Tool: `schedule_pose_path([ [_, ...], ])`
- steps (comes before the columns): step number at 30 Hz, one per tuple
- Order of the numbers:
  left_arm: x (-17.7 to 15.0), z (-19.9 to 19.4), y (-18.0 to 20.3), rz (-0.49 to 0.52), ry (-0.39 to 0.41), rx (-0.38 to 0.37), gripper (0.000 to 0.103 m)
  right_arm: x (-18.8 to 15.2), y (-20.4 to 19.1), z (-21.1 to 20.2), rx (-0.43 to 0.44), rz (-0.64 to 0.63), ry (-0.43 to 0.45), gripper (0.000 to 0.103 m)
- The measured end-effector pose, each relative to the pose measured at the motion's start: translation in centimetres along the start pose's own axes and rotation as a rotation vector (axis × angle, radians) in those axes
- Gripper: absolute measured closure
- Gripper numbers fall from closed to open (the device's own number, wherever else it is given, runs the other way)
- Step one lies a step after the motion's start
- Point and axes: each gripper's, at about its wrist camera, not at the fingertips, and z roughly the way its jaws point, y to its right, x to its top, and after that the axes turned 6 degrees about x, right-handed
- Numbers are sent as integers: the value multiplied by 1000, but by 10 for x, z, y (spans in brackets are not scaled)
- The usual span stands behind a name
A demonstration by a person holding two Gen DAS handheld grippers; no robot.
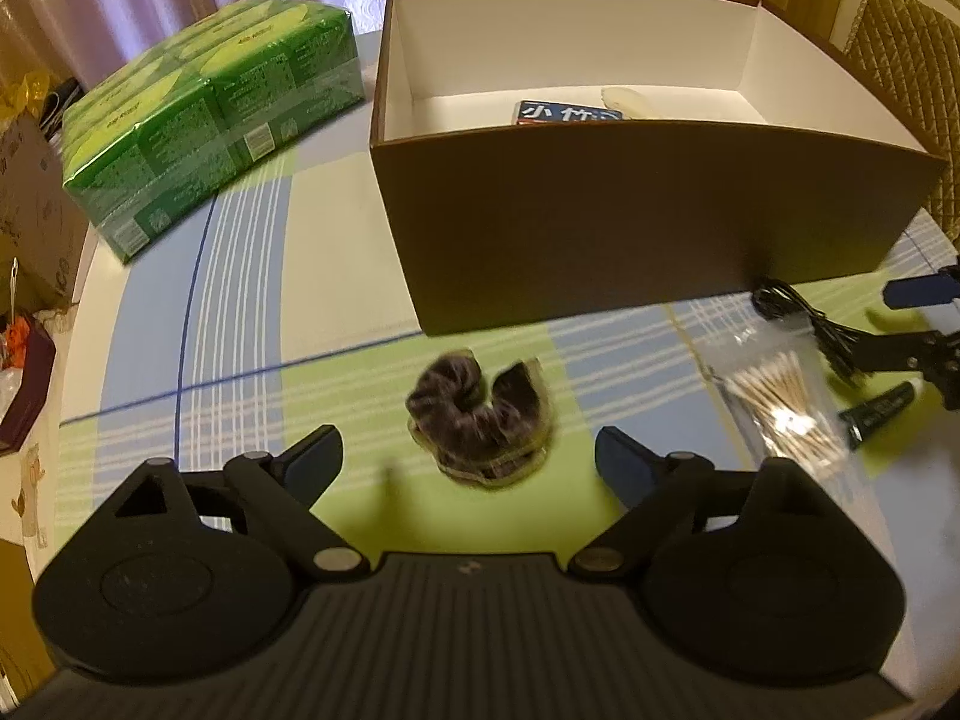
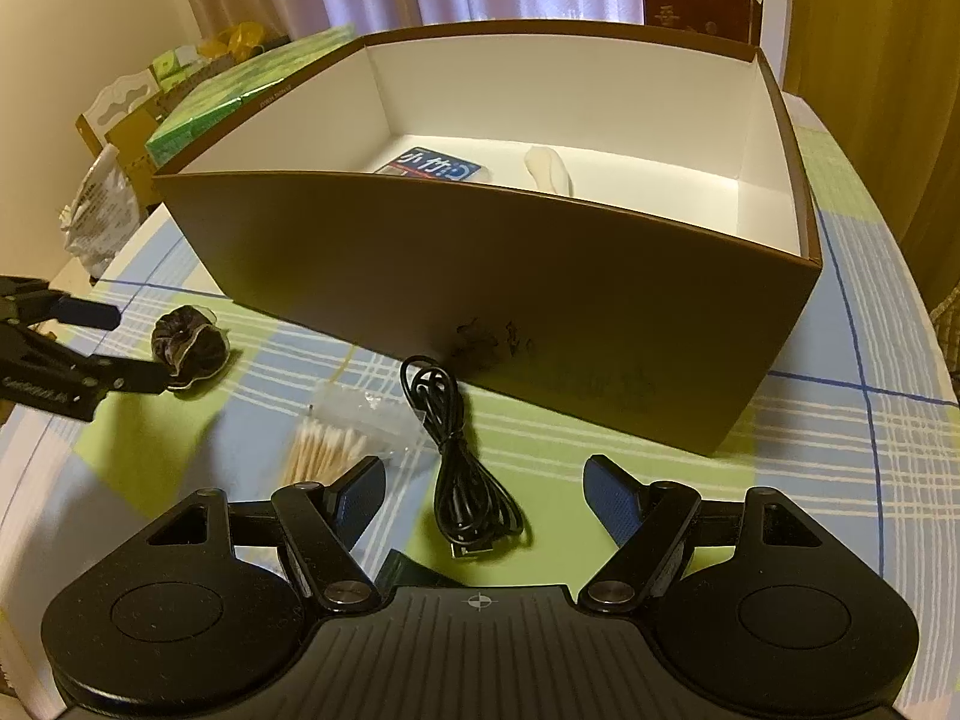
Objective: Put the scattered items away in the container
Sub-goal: 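Grasp the dark brown scrunchie with the left tool while the right tool grasps the black cable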
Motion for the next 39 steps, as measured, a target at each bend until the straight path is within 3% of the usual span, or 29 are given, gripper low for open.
schedule_pose_path([
  [7, 8, 16, 4, 34, 20, -17, 28, 1, 5, 0, 4, -4, -8, 23],
  [13, 8, 28, 10, 68, 12, -37, 62, 3, 4, 2, 6, -26, -15, 23],
  [17, 4, 26, 8, 78, 14, -37, 74, 2, -2, 7, 6, -61, -25, 23],
  [19, 2, 22, 4, 58, 12, -47, 76, 2, -4, 10, -3, -83, -30, 25],
  [21, -1, 18, 0, 46, 9, -46, 76, 3, -6, 15, 10, -99, -45, 56],
  [29, -12, 6, -9, 19, -10, -46, 79, 2, -21, 36, -23, -222, -54, 57],
  [30, -14, 4, -9, 19, -12, -46, 79, 1, -23, 38, -26, -239, -49, 69],
  [32, -17, 0, -10, 17, -12, -47, 80, 1, -27, 39, -28, -244, -48, 84],
  [39, -23, -14, -12, 10, -13, -50, 81, 0, -33, 28, -13, -253, -32, 87],
])
